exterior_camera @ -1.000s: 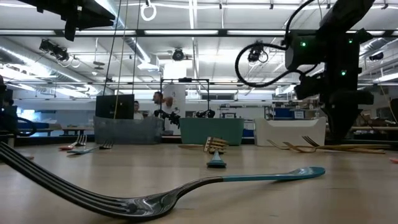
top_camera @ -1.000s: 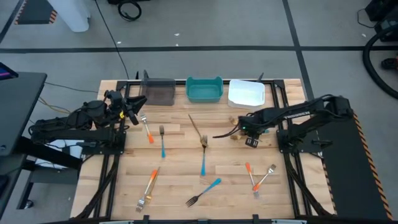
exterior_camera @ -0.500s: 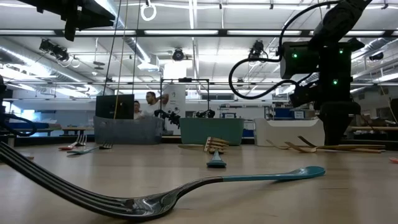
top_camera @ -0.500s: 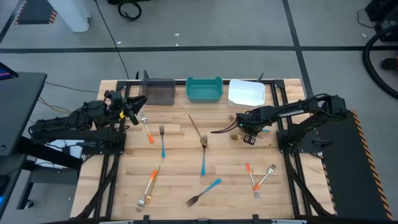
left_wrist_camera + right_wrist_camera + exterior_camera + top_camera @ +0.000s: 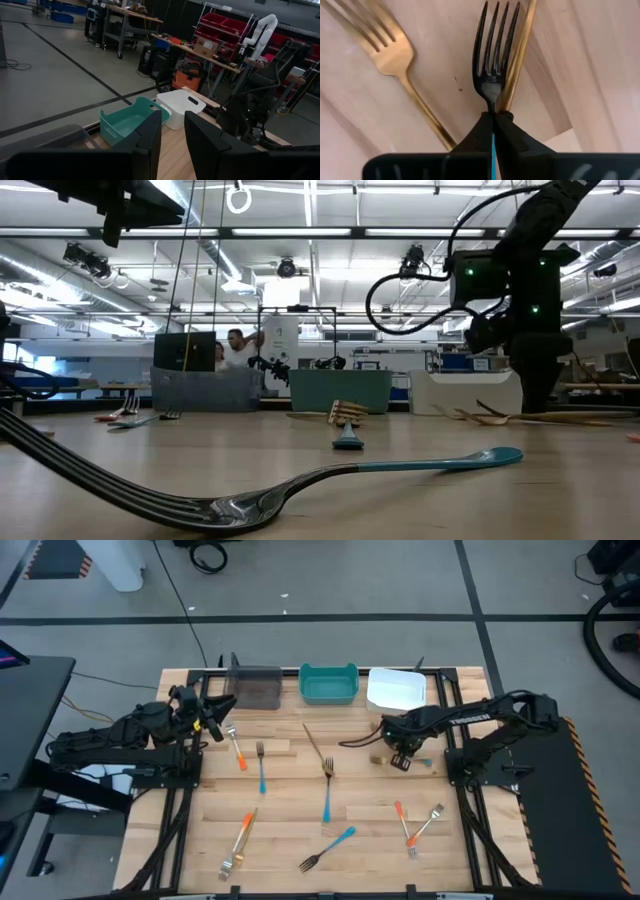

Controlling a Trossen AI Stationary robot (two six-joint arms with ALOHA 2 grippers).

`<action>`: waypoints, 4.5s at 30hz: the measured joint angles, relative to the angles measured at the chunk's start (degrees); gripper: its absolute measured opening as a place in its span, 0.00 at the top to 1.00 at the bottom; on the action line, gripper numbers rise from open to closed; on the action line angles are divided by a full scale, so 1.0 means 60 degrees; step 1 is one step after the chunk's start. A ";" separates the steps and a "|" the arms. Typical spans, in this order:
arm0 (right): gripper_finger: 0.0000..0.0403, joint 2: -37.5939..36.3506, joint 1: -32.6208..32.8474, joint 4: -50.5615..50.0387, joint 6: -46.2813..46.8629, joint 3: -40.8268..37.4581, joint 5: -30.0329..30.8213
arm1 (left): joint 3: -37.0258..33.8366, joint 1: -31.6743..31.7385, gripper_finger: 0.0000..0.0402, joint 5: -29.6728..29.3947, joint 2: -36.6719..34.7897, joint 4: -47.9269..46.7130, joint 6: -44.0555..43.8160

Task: Sort silverware by color (type)
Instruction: Put the top right blue fork into the white bin, then put the top left orange fork into the black transparent bin

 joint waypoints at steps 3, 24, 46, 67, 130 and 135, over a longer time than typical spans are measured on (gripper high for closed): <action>0.99 -0.0333 -0.0159 0.0013 0.0011 0.0000 -0.0209 | 0.0000 -0.0004 0.77 -0.0025 0.0000 0.0000 0.0000; 0.99 -0.2461 -0.2336 0.3990 -0.2094 0.1297 0.1882 | 0.0000 -0.0003 0.77 -0.0456 0.0007 -0.0018 -0.0205; 0.85 -0.0099 -0.4882 0.3189 -0.5104 0.1421 0.1786 | 0.0000 -0.0004 0.77 -0.0529 0.0011 -0.0503 0.0447; 0.81 -0.2161 -0.4153 0.2211 -0.3666 0.3410 0.2566 | -0.0007 0.0000 0.77 0.1949 0.1962 -0.4832 -0.5169; 0.81 -0.2359 -0.4153 0.2189 -0.3659 0.3519 0.2220 | 0.0286 0.2682 0.95 0.2490 0.9753 -0.4421 -0.7690; 0.81 -0.2356 -0.4153 0.2189 -0.3659 0.3519 0.2219 | 0.1409 0.2086 0.95 0.2986 0.9310 -0.5430 -0.6442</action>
